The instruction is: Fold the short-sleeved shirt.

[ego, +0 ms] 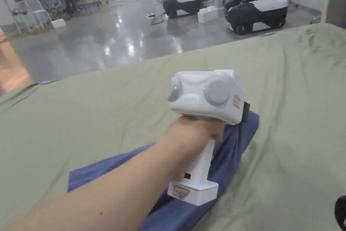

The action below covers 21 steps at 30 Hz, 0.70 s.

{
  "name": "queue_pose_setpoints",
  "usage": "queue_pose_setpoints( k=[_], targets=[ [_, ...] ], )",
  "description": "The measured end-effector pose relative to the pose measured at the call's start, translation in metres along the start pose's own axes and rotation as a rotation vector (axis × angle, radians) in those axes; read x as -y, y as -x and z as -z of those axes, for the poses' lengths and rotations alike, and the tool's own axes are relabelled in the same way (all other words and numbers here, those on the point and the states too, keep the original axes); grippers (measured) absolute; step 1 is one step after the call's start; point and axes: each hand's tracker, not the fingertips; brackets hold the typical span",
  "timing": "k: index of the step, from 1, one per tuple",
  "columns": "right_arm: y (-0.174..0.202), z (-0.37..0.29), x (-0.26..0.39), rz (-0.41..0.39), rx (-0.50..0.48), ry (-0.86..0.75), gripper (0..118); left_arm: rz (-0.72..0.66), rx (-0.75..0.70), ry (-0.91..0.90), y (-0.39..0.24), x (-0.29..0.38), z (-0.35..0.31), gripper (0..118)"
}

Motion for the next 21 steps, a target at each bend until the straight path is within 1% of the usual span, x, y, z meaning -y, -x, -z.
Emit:
queue_pose_setpoints(
  k=[2,5,6,7,8,9,10,11,13,14,16,17,18,19,20,21],
  targets=[
    [-0.016,-0.003,0.005,0.018,0.049,0.022,3,0.04,0.011,0.04,-0.023,0.007,0.027,6],
    [-0.027,-0.001,0.011,0.022,0.079,0.04,3,0.036,0.024,0.055,-0.031,0.019,0.05,7],
    [-0.029,0.0,0.012,0.023,0.081,0.045,3,0.03,0.011,0.05,-0.03,0.021,0.053,25],
    [-0.029,0.002,0.012,0.023,0.08,0.048,3,0.012,-0.001,-0.01,-0.022,0.023,0.047,91],
    [-0.029,0.004,0.012,0.02,0.078,0.049,3,-0.003,-0.008,-0.078,-0.015,0.025,0.039,118],
    [-0.028,0.006,0.011,0.014,0.073,0.047,3,-0.02,0.048,-0.122,-0.004,0.027,0.026,118],
    [-0.026,0.007,0.01,0.003,0.066,0.044,3,-0.05,0.124,-0.239,0.005,0.024,0.002,118],
    [-0.024,0.009,0.009,-0.006,0.058,0.041,3,-0.085,0.091,-0.211,0.016,0.027,-0.014,118],
    [-0.019,0.015,0.006,-0.033,0.048,0.032,3,-0.115,0.049,-0.252,0.041,0.042,-0.047,118],
    [-0.012,0.017,0.006,-0.056,0.044,0.024,3,-0.134,0.015,-0.292,0.053,0.057,-0.073,118],
    [-0.007,0.023,0.003,-0.076,0.019,0.014,3,-0.154,-0.024,-0.33,0.074,0.087,-0.124,113],
    [-0.004,0.026,0.003,-0.082,0.014,0.014,3,-0.156,-0.045,-0.364,0.082,0.107,-0.151,113],
    [0.0,0.031,0.004,-0.092,0.004,0.013,3,-0.154,-0.117,-0.409,0.09,0.129,-0.178,98],
    [0.003,0.037,0.005,-0.102,-0.004,0.013,3,-0.153,-0.182,-0.44,0.097,0.151,-0.2,55],
    [0.007,0.042,0.007,-0.116,-0.008,0.016,3,-0.174,-0.245,-0.476,0.106,0.171,-0.221,17],
    [0.01,0.049,0.009,-0.131,-0.012,0.022,3,-0.23,-0.283,-0.491,0.116,0.192,-0.237,1]
  ],
)
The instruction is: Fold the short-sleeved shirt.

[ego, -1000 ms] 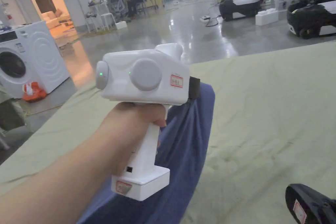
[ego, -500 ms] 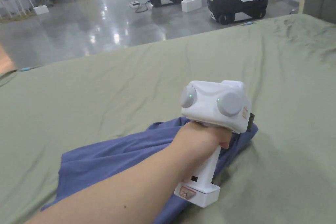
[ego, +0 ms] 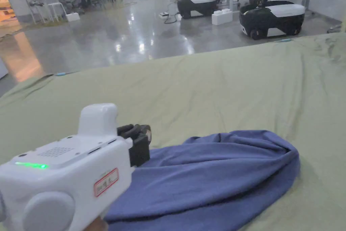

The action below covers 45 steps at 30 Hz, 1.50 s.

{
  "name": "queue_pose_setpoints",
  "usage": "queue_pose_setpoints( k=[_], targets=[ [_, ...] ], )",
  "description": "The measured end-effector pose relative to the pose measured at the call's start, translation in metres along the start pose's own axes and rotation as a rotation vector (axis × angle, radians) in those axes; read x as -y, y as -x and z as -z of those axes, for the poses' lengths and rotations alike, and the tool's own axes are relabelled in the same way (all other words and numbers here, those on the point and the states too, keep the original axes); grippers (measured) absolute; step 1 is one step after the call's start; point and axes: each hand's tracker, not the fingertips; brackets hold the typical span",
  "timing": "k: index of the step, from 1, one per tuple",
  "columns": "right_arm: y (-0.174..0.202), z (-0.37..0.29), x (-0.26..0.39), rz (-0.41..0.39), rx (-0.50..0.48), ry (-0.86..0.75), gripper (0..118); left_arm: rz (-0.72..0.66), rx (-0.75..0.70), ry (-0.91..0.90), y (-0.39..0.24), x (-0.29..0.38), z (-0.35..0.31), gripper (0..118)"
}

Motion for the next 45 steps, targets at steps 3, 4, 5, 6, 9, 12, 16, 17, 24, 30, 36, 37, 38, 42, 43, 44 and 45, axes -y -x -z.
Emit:
queue_pose_setpoints(
  k=[3,4,5,6,9,12,16,17,24,30,36,37,38,42,43,44,45],
  targets=[
    [0.007,0.019,0.005,-0.001,-0.03,0.026,3,-0.071,-0.071,0.008,0.046,0.027,-0.045,1],
    [0.009,0.026,0.007,0.009,-0.039,0.039,3,-0.078,-0.133,0.019,0.059,0.042,-0.061,0],
    [0.012,0.034,0.008,0.013,-0.044,0.051,3,-0.092,-0.171,0.024,0.069,0.053,-0.07,0],
    [0.014,0.041,0.008,0.014,-0.046,0.062,3,-0.132,-0.175,0.026,0.077,0.064,-0.077,0],
    [0.022,0.061,0.006,0.013,-0.03,0.076,3,-0.212,-0.16,0.097,0.094,0.09,-0.072,0],
    [0.028,0.077,0.002,0.021,-0.034,0.082,3,-0.194,-0.151,0.132,0.107,0.094,-0.036,0],
    [0.033,0.088,0.002,-0.017,-0.031,0.098,3,-0.186,-0.111,0.121,0.132,0.062,0.042,0],
    [0.034,0.09,0.003,-0.023,-0.026,0.109,3,-0.183,-0.118,0.123,0.141,0.052,0.069,0],
    [0.033,0.106,0.015,-0.012,-0.005,0.156,3,-0.233,-0.2,0.44,0.197,0.059,0.216,118],
    [0.023,0.122,0.028,-0.005,0.004,0.206,3,-0.019,-0.275,0.506,0.168,0.073,0.23,113],
    [0.011,0.136,0.042,0.007,-0.014,0.269,3,0.242,-0.142,0.407,0.119,0.067,0.207,0],
    [0.005,0.14,0.045,0.021,-0.025,0.283,3,0.247,-0.151,0.368,0.116,0.067,0.2,0],
    [-0.001,0.145,0.045,0.03,-0.035,0.302,3,0.275,-0.146,0.368,0.114,0.063,0.193,0],
    [-0.041,0.202,0.017,0.074,-0.12,0.371,37,0.159,-0.115,0.294,0.124,0.04,0.162,0],
    [-0.051,0.223,0.009,0.062,-0.139,0.355,92,0.125,-0.115,0.285,0.127,0.036,0.156,0],
    [-0.059,0.25,0.0,0.049,-0.143,0.367,112,0.099,-0.1,0.286,0.124,0.031,0.149,0],
    [-0.065,0.275,-0.009,0.03,-0.127,0.389,113,0.086,-0.099,0.282,0.124,0.03,0.145,0]
  ],
)
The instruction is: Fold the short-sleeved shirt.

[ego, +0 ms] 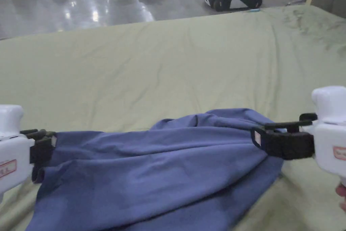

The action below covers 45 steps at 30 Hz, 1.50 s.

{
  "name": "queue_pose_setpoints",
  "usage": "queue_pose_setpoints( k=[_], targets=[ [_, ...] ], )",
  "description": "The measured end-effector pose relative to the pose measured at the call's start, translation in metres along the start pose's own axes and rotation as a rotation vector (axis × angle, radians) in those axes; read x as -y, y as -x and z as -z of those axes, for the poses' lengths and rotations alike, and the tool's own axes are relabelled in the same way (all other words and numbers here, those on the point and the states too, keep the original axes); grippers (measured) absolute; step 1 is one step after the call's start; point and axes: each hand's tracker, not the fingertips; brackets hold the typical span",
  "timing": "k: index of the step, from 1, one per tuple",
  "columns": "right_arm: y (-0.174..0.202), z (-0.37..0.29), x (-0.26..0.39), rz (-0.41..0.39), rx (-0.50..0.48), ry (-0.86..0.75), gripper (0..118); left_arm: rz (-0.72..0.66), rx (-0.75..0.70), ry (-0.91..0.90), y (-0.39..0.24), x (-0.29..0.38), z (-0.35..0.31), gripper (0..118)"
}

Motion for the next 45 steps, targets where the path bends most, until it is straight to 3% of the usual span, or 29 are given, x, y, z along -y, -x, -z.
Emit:
queue_pose_setpoints(
  k=[3,5,6,7,8,10,11,12,13,20,24,29,31,38,45],
  targets=[
    [-0.021,0.068,-0.044,-0.044,0.126,0.163,112,0.022,-0.008,0.006,-0.001,0.002,-0.004,0],
    [-0.029,0.107,-0.055,-0.024,0.132,0.267,109,0.034,-0.002,0.014,-0.004,0.002,-0.003,0],
    [-0.031,0.124,-0.054,-0.032,0.12,0.323,102,0.022,0.007,0.021,-0.005,0.002,-0.003,0],
    [-0.032,0.138,-0.05,-0.043,0.099,0.391,71,0.002,0.015,0.025,0.0,0.002,-0.001,0],
    [-0.029,0.146,-0.042,-0.064,0.091,0.463,32,0.001,0.014,0.022,-0.001,0.001,-0.001,0],
    [-0.016,0.148,-0.034,-0.132,0.056,0.495,24,0.034,-0.029,-0.014,-0.006,0.002,-0.004,0],
    [-0.008,0.139,-0.038,-0.228,0.106,0.427,24,0.033,-0.016,-0.011,-0.001,0.0,-0.005,0],
    [-0.006,0.132,-0.038,-0.217,0.1,0.447,14,0.029,-0.001,-0.006,0.002,-0.003,-0.006,0],
    [-0.01,0.125,-0.04,-0.163,0.075,0.441,11,0.023,0.008,-0.003,0.003,-0.006,-0.007,0],
    [-0.023,-0.006,-0.065,0.049,0.063,0.035,9,-0.088,0.006,-0.137,0.029,-0.038,-0.084,0],
    [-0.022,-0.103,-0.083,0.121,0.028,-0.129,9,-0.134,-0.026,-0.264,0.048,-0.062,-0.164,0],
    [-0.009,-0.211,-0.115,0.162,0.097,-0.329,9,-0.131,-0.054,-0.396,0.069,-0.101,-0.267,0],
    [-0.005,-0.244,-0.131,0.195,0.05,-0.368,9,-0.132,-0.034,-0.45,0.073,-0.118,-0.299,0],
    [0.036,-0.294,-0.207,0.068,0.123,-0.427,9,-0.059,-0.108,-0.547,0.075,-0.194,-0.357,0],
    [0.045,-0.249,-0.297,0.062,0.138,-0.463,9,-0.019,-0.206,-0.54,0.101,-0.265,-0.32,0]
  ],
)
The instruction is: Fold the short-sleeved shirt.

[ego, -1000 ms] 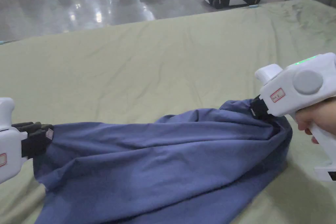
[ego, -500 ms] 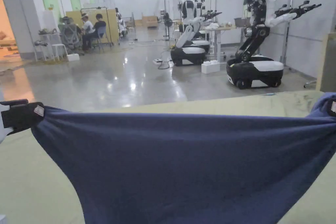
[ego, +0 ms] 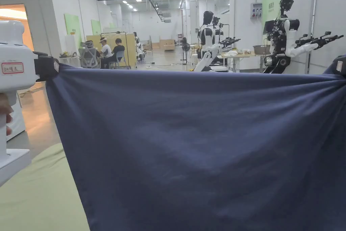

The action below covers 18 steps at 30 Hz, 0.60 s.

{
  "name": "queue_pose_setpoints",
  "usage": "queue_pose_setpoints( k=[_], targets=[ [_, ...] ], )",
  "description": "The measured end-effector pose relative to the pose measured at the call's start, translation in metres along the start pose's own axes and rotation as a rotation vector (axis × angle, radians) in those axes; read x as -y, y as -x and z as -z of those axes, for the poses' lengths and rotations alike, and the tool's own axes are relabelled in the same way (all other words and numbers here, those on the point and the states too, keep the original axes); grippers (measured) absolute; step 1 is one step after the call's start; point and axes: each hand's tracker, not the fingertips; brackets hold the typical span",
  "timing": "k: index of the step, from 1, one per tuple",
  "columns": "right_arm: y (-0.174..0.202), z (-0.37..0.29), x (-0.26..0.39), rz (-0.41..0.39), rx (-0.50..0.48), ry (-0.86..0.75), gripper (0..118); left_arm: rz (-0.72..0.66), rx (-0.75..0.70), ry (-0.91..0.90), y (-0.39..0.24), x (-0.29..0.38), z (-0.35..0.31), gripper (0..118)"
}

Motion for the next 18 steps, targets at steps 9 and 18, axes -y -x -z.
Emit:
queue_pose_setpoints(
  k=[9,18],
  targets=[
    [0.041,0.157,-0.023,-0.026,-0.003,-0.035,9,-0.075,-0.176,0.044,0.031,-0.016,0.144,0],
    [0.047,0.273,0.03,-0.019,0.003,-0.058,9,-0.034,-0.207,0.021,0.027,0.034,0.229,0]
  ],
)
